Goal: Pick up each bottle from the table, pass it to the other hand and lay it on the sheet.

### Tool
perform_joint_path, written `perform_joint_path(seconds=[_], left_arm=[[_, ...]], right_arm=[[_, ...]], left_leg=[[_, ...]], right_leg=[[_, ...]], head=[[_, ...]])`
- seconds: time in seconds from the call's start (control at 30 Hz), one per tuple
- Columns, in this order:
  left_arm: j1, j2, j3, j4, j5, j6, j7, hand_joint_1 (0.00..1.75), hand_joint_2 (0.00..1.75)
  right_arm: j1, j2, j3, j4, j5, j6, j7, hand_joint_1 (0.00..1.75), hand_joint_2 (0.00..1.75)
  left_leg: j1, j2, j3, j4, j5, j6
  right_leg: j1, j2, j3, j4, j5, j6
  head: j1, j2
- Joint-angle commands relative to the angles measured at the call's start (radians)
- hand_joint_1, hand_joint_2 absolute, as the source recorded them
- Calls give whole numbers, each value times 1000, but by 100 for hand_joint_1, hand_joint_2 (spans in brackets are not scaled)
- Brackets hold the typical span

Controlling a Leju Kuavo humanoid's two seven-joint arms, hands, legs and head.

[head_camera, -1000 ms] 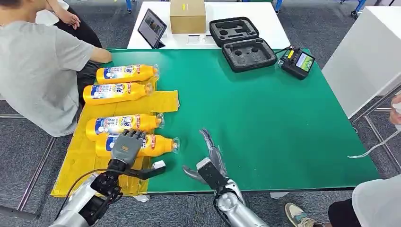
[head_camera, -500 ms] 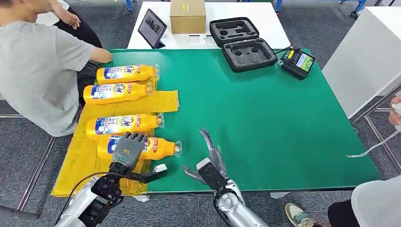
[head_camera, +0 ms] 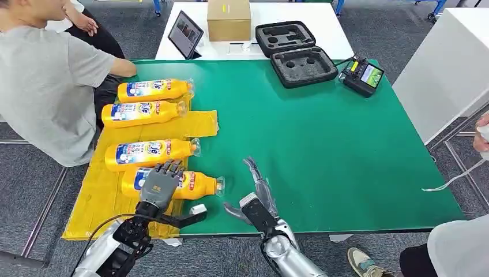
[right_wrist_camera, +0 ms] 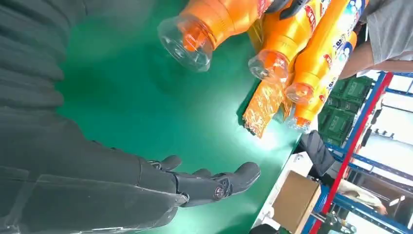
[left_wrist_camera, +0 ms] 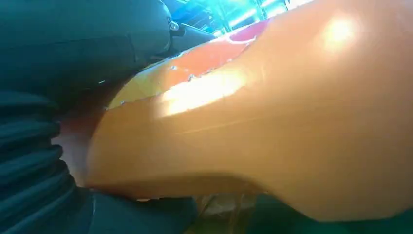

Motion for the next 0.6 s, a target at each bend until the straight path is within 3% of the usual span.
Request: perform_joint_path(seconds=[0.03, 0.23, 0.6], left_arm=[[44, 3, -8, 40, -26, -50, -26, 23, 175], [39, 2, -7, 47, -25, -62, -27, 0, 175], [49, -4, -3, 43, 9, -82, -64, 0, 175]], right_arm=[[-28, -5, -13, 51, -1, -8, 0, 0, 175], [-32, -6, -12, 53, 2, -8, 0, 0, 175], [-35, -10, -9, 60, 8, -13, 0, 0, 175]], left_leg=[[0, 2, 4, -2, -1, -1], [0, 2, 4, -2, -1, -1], [0, 2, 5, -2, -1, -1]], right_leg=[[0, 4, 3, -2, 0, -1], [0, 4, 3, -1, 0, -1], [-1, 4, 4, -1, 0, -1]], head=[[0, 0], [0, 0], [0, 0]])
